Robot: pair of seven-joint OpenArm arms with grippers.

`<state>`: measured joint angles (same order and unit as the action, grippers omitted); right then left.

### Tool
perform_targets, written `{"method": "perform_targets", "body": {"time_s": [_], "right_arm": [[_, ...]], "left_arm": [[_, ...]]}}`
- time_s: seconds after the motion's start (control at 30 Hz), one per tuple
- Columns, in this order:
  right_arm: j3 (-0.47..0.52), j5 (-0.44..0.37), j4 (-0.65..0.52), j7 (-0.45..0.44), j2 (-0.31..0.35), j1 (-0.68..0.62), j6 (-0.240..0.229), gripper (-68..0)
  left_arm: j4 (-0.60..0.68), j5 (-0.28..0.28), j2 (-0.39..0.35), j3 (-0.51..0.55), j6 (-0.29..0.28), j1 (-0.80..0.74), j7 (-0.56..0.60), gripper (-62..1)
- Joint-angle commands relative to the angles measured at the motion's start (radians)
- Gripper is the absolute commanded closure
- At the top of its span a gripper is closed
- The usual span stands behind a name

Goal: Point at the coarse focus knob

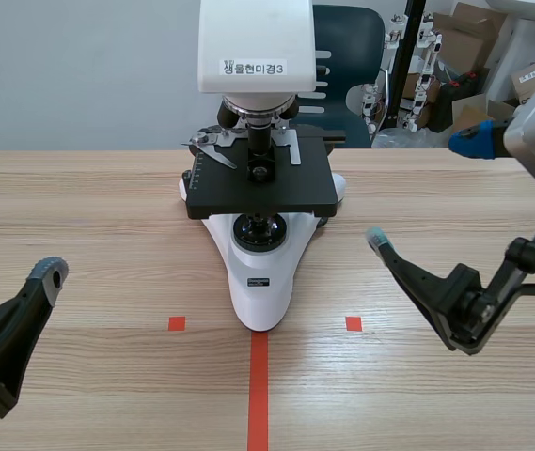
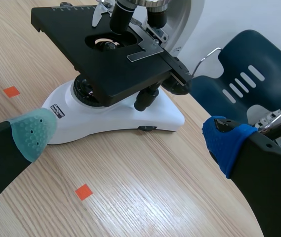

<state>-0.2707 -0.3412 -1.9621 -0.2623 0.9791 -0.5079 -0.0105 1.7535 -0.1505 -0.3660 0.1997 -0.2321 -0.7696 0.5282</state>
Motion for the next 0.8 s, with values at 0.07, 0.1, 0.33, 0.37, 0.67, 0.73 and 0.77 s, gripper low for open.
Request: {"method": "perform_targets", "body": {"time_s": [0.07, 0.1, 0.33, 0.37, 0.67, 0.73, 0.77], "right_arm": [[0.002, -0.004, -0.02, -0.021, 0.021, 0.012, 0.002, -67.9], [0.002, -0.003, -0.02, -0.021, 0.026, 0.012, -0.015, -67.9], [0.001, -0.003, -0.02, -0.01, 0.026, 0.009, -0.116, -67.9], [0.001, -0.003, -0.02, -0.01, 0.026, 0.009, -0.12, -67.9], [0.001, -0.003, -0.02, -0.005, 0.027, 0.009, -0.122, -67.9], [0.001, -0.003, -0.02, -0.006, 0.027, 0.009, -0.122, -67.9], [0.001, -0.003, -0.02, -0.006, 0.027, 0.009, -0.124, -67.9]], "left_arm": [[0.012, -0.009, 0.0, 0.005, 0.005, 0.0, 0.014, -62.3], [0.012, -0.009, 0.0, 0.005, 0.005, 0.0, 0.014, -62.3], [0.012, -0.009, 0.0, 0.005, 0.005, 0.001, 0.015, -62.3], [0.012, -0.009, 0.0, 0.005, 0.005, 0.001, 0.015, -62.3], [0.012, -0.01, 0.0, 0.005, 0.005, 0.003, 0.015, -62.3], [0.012, -0.01, 0.0, 0.005, 0.005, 0.003, 0.015, -62.3], [0.012, -0.01, 0.0, 0.005, 0.005, 0.003, 0.015, -62.3]]}}
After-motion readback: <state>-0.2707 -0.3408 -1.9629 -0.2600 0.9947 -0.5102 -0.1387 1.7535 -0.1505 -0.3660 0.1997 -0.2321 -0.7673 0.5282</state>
